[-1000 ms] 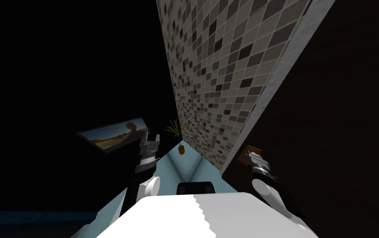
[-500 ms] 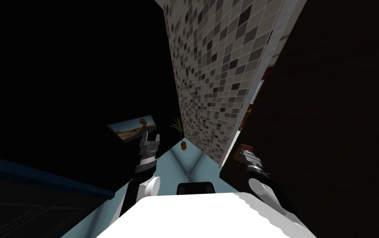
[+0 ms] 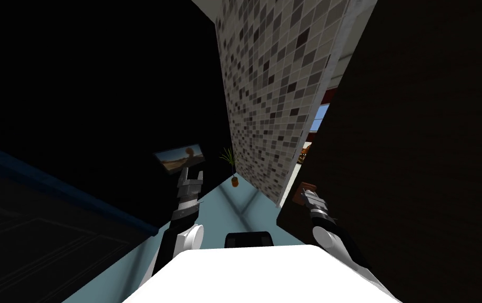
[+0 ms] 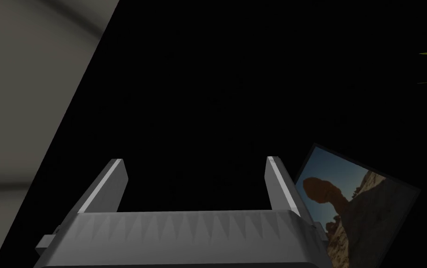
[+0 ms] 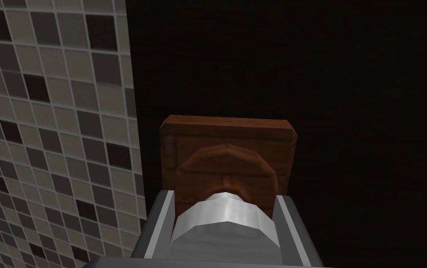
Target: Pull the door open
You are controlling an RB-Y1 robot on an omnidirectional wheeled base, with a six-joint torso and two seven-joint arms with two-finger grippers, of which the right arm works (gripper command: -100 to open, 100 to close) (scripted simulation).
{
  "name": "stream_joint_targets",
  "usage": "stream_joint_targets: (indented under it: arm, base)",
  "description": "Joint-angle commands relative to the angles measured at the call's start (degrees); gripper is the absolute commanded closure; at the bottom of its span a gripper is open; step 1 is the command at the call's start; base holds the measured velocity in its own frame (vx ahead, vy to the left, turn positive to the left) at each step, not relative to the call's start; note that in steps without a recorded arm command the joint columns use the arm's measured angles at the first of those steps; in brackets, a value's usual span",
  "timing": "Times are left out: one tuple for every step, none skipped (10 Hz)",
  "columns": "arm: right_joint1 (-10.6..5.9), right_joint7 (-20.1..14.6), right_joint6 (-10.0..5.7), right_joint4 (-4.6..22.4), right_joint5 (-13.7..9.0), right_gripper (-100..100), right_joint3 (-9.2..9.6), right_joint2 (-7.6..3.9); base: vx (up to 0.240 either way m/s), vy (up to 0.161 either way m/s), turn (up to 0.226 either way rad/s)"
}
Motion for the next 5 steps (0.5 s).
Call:
stream_joint_targets:
  arm:
    - [0.25, -0.34, 0.30, -0.84, 0.60, 100, 1.24, -0.30]
    - [0.23, -0.51, 0.35, -1.12, 0.92, 100, 1.87, -0.43]
    - [0.21, -0.68, 0.39, -1.39, 1.23, 100, 2.47, -0.55]
    - [0.19, -0.90, 0.45, -1.76, 1.65, 100, 3.29, -0.72]
    - [0.17, -1.08, 0.49, -2.05, 1.99, 100, 3.94, -0.86]
  base:
    - [-0.222, -0.028, 0.079]
    - [-0.246, -0.007, 0.069]
    - [-0.256, -0.023, 0.065]
    - [-0.247, -0.029, 0.077]
    - [-0.240, -0.017, 0.067]
